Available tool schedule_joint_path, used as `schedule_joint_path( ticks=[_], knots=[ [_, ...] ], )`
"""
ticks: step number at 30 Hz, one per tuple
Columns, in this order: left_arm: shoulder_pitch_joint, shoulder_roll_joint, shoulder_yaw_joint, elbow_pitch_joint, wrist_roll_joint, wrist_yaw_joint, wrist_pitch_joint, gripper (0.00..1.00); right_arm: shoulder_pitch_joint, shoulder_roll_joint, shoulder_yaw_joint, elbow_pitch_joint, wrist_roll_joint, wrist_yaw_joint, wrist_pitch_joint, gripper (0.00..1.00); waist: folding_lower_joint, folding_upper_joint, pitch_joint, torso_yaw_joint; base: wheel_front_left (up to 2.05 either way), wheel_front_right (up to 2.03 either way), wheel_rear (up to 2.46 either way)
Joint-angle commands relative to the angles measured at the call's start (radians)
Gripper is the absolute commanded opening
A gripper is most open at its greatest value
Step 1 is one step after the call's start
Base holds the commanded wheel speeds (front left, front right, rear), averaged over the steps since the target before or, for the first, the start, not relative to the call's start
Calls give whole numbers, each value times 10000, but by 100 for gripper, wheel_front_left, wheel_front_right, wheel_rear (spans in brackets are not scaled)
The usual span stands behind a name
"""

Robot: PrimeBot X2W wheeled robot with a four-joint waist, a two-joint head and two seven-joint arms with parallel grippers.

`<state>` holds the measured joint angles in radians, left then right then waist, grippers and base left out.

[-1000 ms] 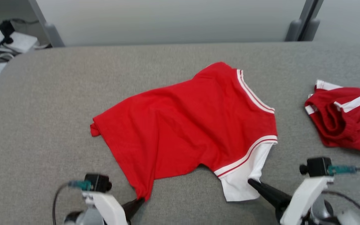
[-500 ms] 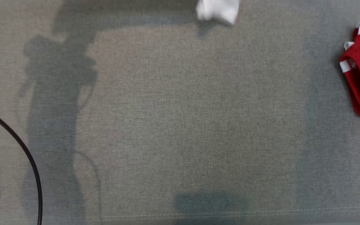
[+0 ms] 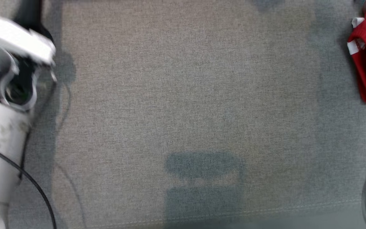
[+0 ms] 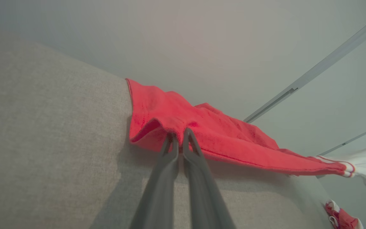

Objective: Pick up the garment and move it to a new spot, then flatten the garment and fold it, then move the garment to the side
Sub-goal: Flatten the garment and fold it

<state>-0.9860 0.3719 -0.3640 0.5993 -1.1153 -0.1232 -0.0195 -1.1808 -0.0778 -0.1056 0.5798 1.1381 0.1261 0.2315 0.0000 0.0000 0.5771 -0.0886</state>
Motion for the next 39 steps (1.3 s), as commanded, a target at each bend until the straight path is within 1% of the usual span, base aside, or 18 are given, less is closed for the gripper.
schedule_joint_path(
  ticks=[1, 5, 6, 7, 8, 10, 16, 22, 25, 28, 34, 39],
  knots=[
    [366, 597, -25, -209, -265, -73, -272, 0, 697, -137, 143, -626, 283, 46, 443, 0, 0, 0, -143, 21, 0, 0, 0],
    [1491, 643, -780, 45, -778, -73, -1024, 0, 2567, -376, 259, -1611, 1195, 46, 1804, 0, 0, 0, -635, 74, 0, 0, 0],
    [1729, 666, -989, 119, -845, -73, -1168, 0, 3000, -434, 217, -1824, 1414, 46, 2054, 0, 0, 0, -797, 72, 0, 0, 0],
    [1729, 666, -989, 119, -845, -73, -1168, 0, 3000, -434, 217, -1824, 1414, 46, 2054, 0, 0, 0, -797, 72, 0, 0, 0],
    [2099, 698, -1181, 237, -1120, -74, -1590, 0, 3792, -569, 174, -2199, 1716, 46, 2492, 0, 0, 0, -1132, 72, 0, 0, 0],
    [2435, 756, -1464, 334, -1283, -74, -1817, 0, 4519, -702, 184, -2466, 1830, 46, 2797, 0, 0, 0, -1513, 74, 0, 0, 0],
    [3606, 681, -2099, 697, -1566, -74, -2292, 0, 6203, -846, -16, -2645, 2012, 46, 3033, 0, 0, 0, -2806, 173, 0, 0, 0],
    [4923, 408, -2292, 1048, -1756, -74, -2410, 0, 7494, -805, -79, -2543, 2048, 46, 3204, 0, 0, 0, -4005, 322, 0, 0, 0],
    [5426, 364, -2097, 1132, -1640, -74, -2417, 0, 8068, -818, -24, -2538, 1839, 46, 3199, 0, 0, 0, -4407, 368, 0, 0, 0],
    [5915, 220, -1831, 1164, -1283, -74, -2420, 0, 8599, -778, 18, -2557, 1632, 46, 3114, 0, 0, 0, -4697, 436, 0, 0, 0],
    [6767, -145, -1135, 1302, -579, -74, -2421, 0, 9479, -657, 115, -2510, 1373, 46, 3099, 0, 0, 0, -5152, 518, 0, 0, 0],
    [7279, -371, -771, 1320, -119, -74, -2422, 0, 9964, -643, 139, -2507, 1190, 46, 3155, 0, 0, 0, -5339, 519, 0, 0, 0]
  ],
)
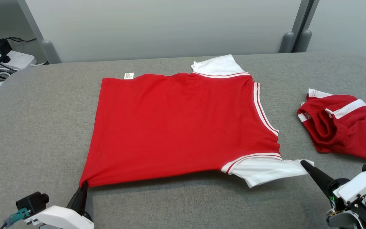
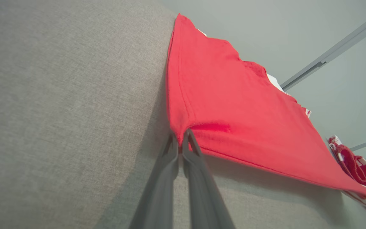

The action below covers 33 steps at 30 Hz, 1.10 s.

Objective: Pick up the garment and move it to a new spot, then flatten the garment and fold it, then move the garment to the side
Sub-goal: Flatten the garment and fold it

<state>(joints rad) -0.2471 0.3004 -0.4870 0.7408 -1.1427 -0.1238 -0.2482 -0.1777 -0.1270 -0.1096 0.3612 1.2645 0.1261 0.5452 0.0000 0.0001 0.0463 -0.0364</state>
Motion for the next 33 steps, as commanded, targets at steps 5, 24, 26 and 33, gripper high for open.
schedule_joint_path(
  ticks=[5, 24, 26, 33],
  knots=[
    [-5, 302, 531, 106, 782, -69, -135, 100, 161, -305, 431, -461, -703, 46, -112, 100, 0, -1, 54, -13, 0, 0, 0],
    [110, -594, 3852, -520, 4964, 41, -135, 100, -229, -915, 1395, -863, -3855, 46, -3849, 100, 0, -1, 19, 117, 0, 0, 0],
    [225, -812, 4213, -841, 5448, 110, -135, 100, -315, -1074, 1667, -856, -4359, 46, -4567, 100, 0, -1, -3, 142, 0, 0, 0],
    [671, -1434, 5141, -1894, 7054, 104, -135, 100, -595, -1485, 2747, -550, -5988, 46, -7000, 100, 0, -1, -185, 159, 0, 0, 0]
  ],
)
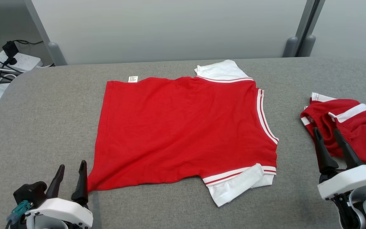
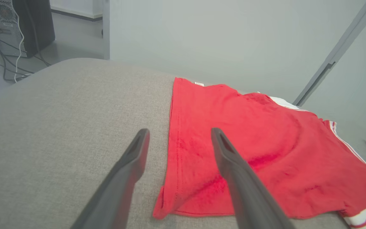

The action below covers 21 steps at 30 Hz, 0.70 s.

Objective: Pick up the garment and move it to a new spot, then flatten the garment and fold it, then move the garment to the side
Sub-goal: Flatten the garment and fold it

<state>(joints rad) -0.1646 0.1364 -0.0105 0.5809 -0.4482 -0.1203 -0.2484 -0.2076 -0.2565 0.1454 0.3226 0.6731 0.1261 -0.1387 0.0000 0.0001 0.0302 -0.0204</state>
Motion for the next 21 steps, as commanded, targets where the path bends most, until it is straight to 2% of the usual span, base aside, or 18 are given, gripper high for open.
schedule_joint_path(
  ticks=[1, 5, 10, 21],
  knots=[
    [-72, 100, 501, -493, 334, 73, -133, 100, -328, -270, 367, -93, -337, 46, -437, 100, 0, -1, -63, 2, 0, 0, 0],
    [299, -245, 905, -1167, 1140, 76, -133, 100, -389, -341, 710, 192, -1133, 46, -1035, 100, 0, -1, -211, 3, 0, 0, 0],
    [739, -599, 1260, -1855, 1776, 40, -133, 100, -230, -77, 673, 228, -1817, 46, -1215, 100, 0, -1, -375, 28, 0, 0, 0],
    [1756, -851, 1327, -2504, 2481, 28, -133, 100, 934, 649, 102, -401, -3049, 46, -1228, 100, 0, -1, -756, 93, 0, 0, 0]
  ],
)
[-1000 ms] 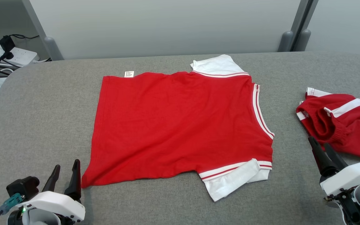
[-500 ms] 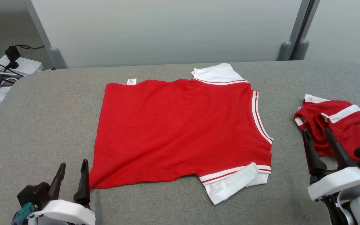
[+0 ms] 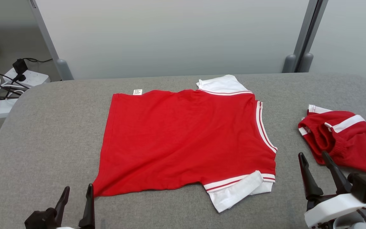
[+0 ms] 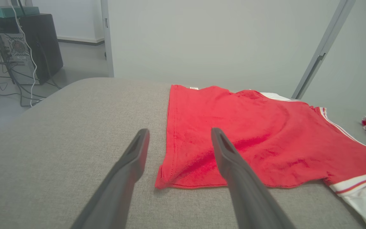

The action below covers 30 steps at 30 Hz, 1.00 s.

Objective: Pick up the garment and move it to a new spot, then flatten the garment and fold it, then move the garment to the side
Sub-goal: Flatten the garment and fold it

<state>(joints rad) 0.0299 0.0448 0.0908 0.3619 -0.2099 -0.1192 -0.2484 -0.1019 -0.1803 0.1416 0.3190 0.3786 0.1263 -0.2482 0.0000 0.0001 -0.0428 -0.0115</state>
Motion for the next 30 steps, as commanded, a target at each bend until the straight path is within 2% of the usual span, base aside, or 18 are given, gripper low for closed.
schedule_joint_path(
  ticks=[1, 10, 22, 30],
  knots=[
    [-124, 63, 295, -336, 85, 28, -133, 100, -26, -77, 104, -416, -192, 44, -134, 100, 0, -1, -51, 4, 0, 0, 0],
    [323, 57, 64, -554, 83, 319, -133, 100, 845, 253, 152, -628, -976, 44, -134, 100, 0, -1, -183, -19, 0, 0, 0],
    [429, 56, -373, -663, 165, 554, -134, 100, 951, 490, 421, -431, -1062, 44, -135, 100, 0, -1, -93, 22, 0, 0, 0],
    [311, 55, -543, -586, 134, 470, -134, 100, 526, 764, 540, 915, -196, 44, -135, 100, 0, -1, 45, 272, 0, 0, 0]
  ],
)
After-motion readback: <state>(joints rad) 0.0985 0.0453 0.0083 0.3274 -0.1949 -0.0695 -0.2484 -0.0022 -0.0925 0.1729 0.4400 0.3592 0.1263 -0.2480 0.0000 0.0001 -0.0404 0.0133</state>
